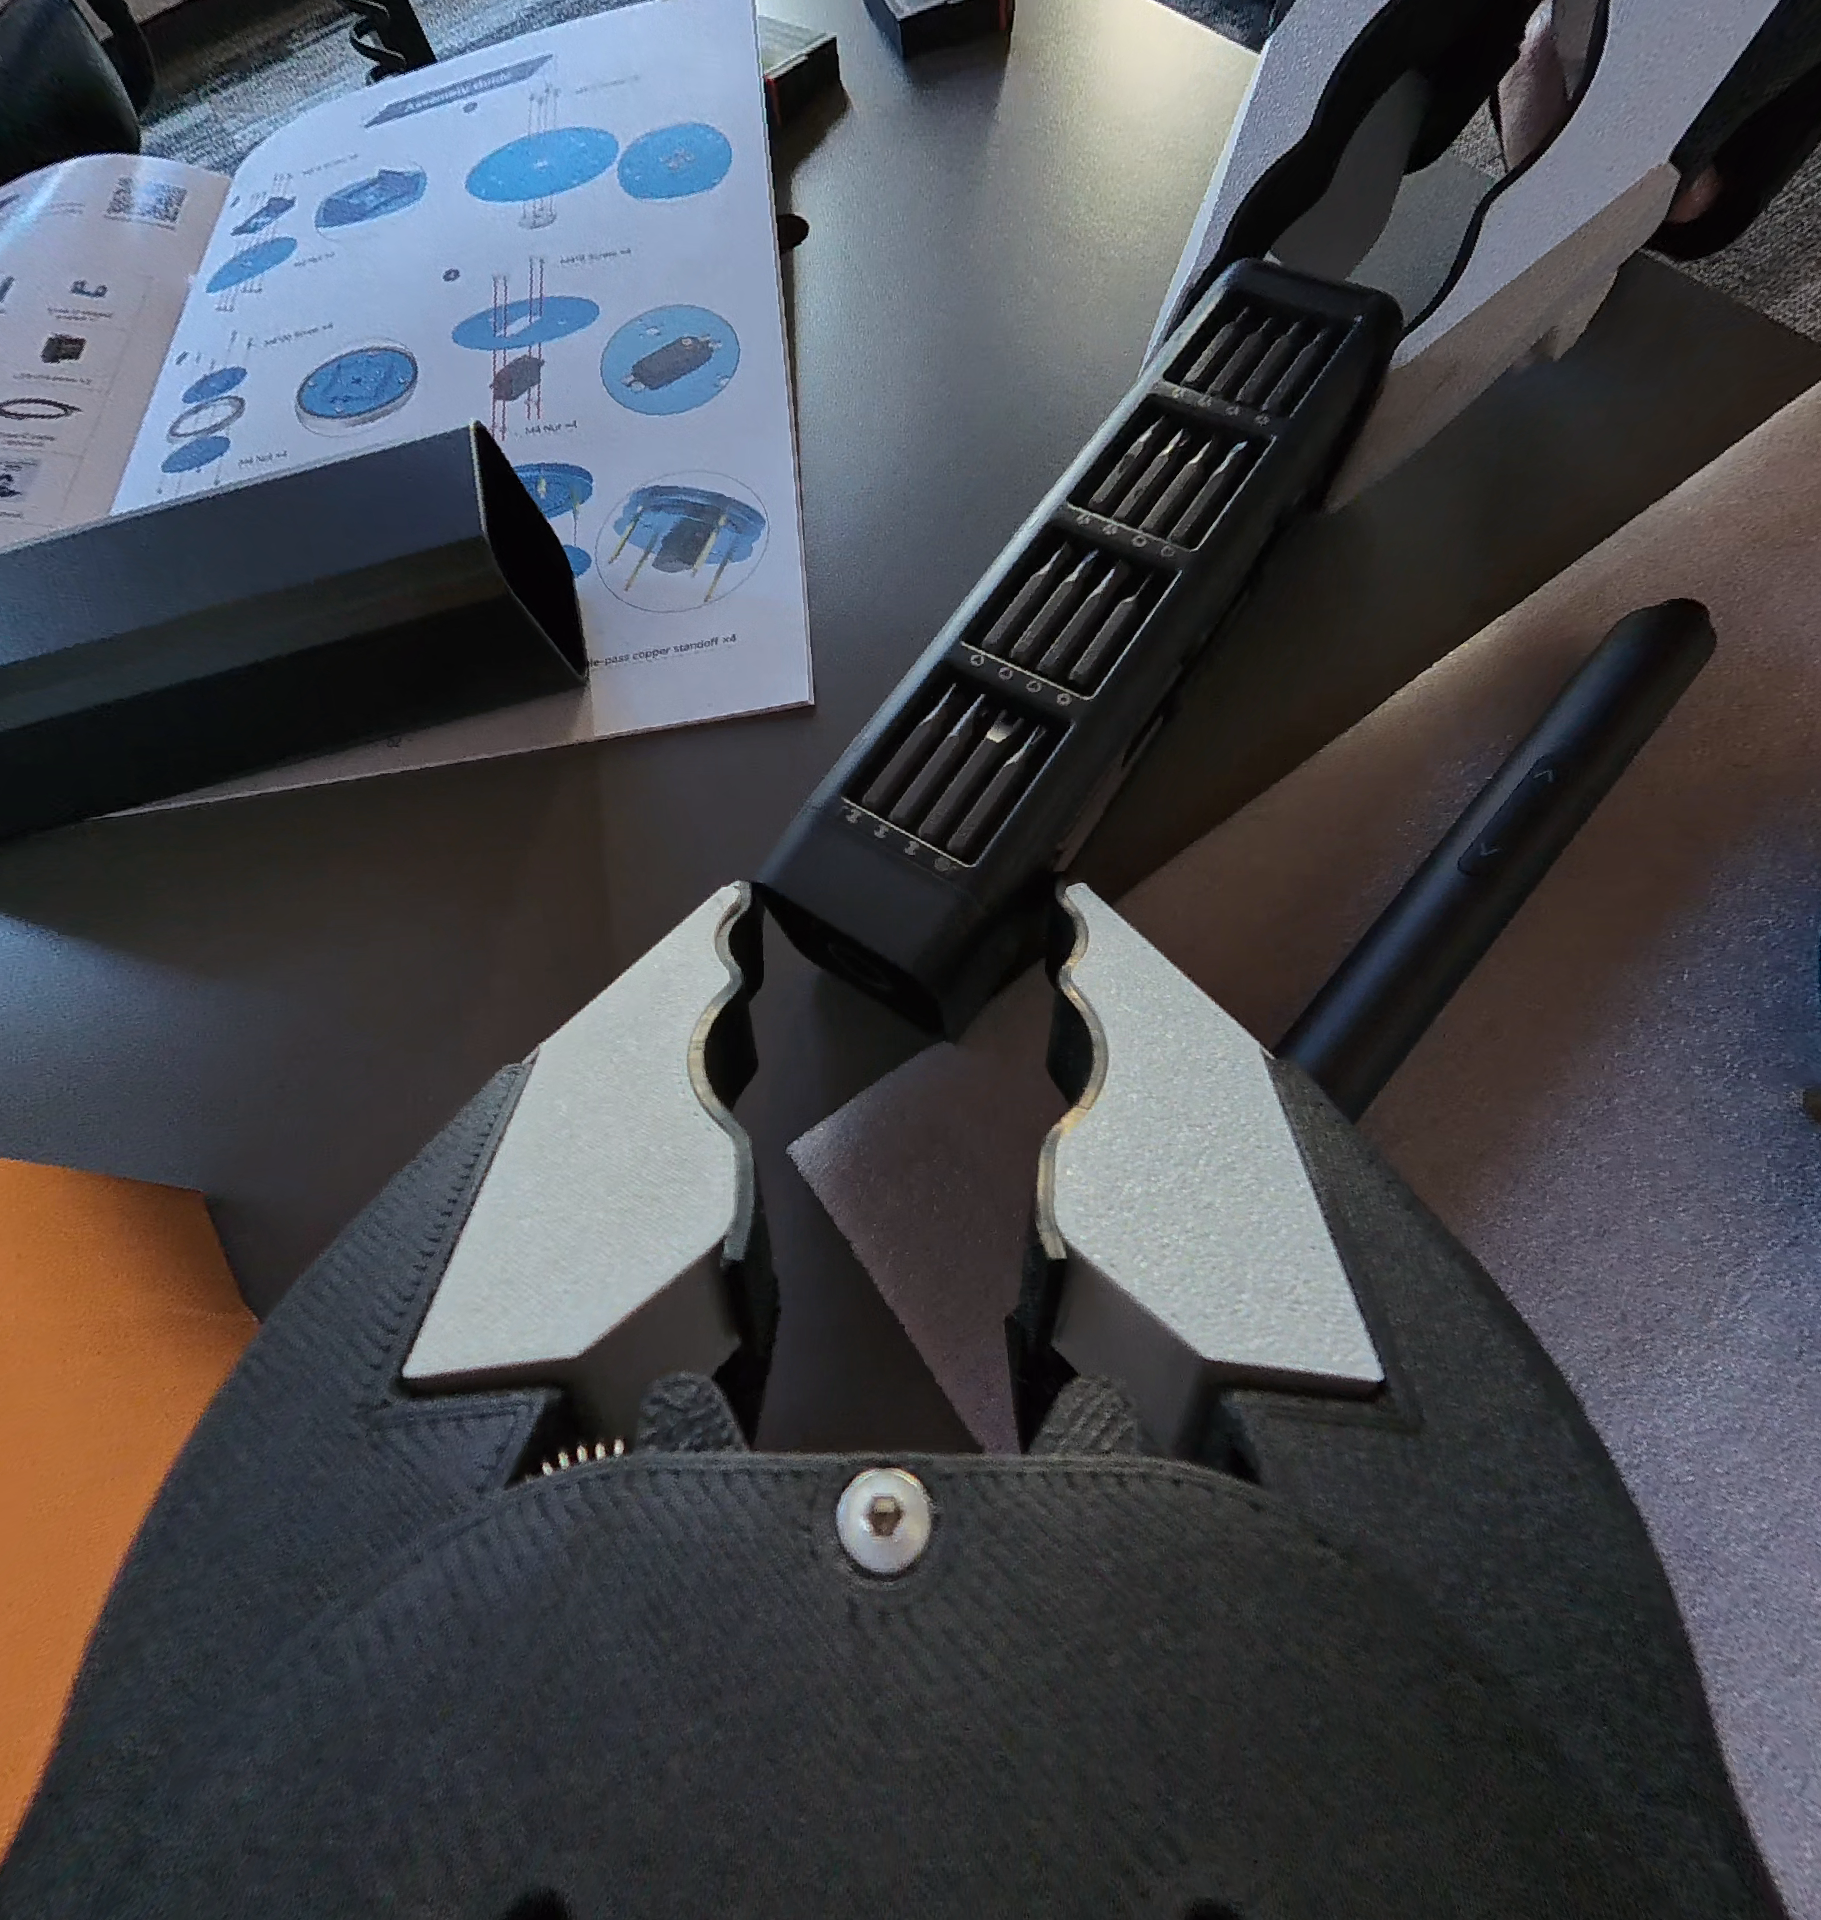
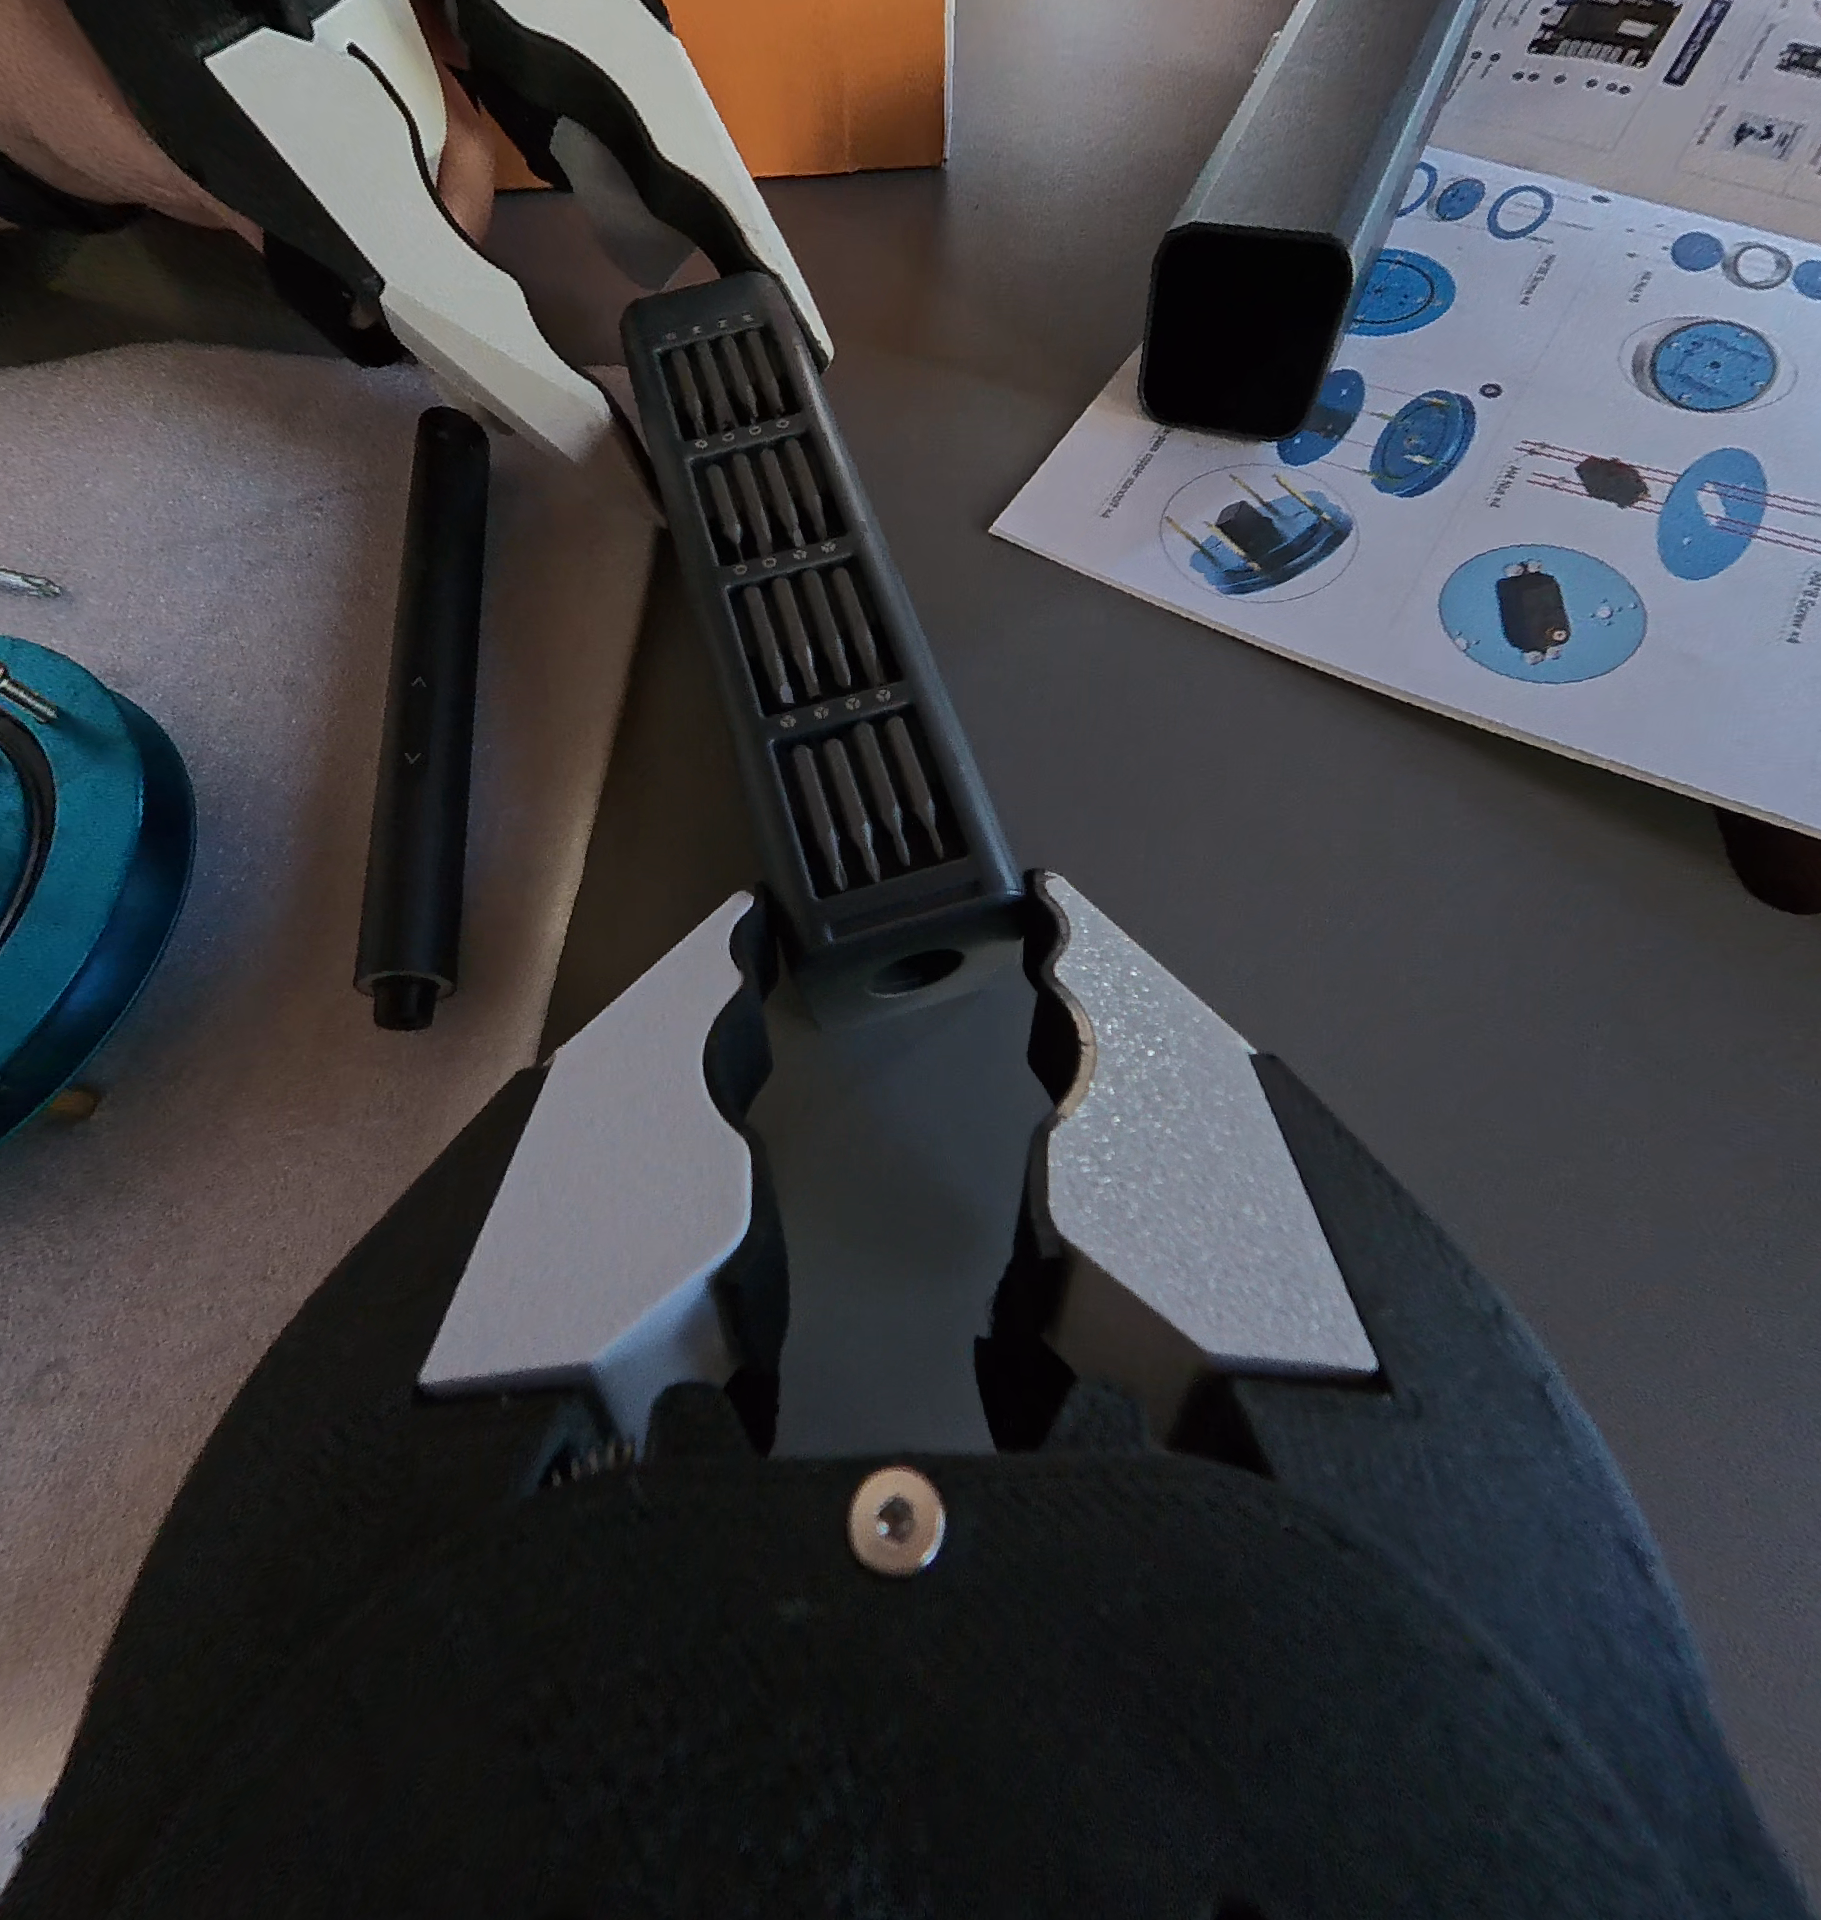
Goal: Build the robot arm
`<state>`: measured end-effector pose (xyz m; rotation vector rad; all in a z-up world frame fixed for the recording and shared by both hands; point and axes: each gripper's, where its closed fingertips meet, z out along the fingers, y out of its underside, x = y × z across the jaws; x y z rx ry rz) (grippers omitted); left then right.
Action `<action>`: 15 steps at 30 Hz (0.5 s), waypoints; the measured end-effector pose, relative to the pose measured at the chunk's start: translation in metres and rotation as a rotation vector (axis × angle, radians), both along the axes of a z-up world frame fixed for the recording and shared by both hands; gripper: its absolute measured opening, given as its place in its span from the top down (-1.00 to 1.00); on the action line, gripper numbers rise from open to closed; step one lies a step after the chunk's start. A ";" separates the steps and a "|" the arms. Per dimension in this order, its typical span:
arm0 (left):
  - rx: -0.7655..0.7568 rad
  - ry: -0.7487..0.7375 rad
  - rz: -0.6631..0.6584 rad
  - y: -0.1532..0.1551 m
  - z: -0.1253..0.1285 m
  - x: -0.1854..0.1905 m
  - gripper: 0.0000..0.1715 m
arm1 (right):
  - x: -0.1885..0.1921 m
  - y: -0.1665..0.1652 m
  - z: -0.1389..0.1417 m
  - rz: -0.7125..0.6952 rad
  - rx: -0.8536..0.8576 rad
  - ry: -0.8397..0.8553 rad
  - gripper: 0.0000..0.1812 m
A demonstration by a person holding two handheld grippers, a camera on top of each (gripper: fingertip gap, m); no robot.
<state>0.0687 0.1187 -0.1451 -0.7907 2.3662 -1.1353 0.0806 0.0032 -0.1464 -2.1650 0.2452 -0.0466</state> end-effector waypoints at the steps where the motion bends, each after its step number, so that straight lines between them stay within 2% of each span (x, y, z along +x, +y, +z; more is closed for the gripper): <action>1: 0.000 0.000 0.001 0.000 0.000 0.000 0.37 | 0.000 0.000 0.000 -0.001 0.001 0.001 0.48; 15: 0.015 -0.022 -0.004 0.000 0.000 0.000 0.38 | -0.003 -0.001 0.001 0.006 0.020 0.029 0.49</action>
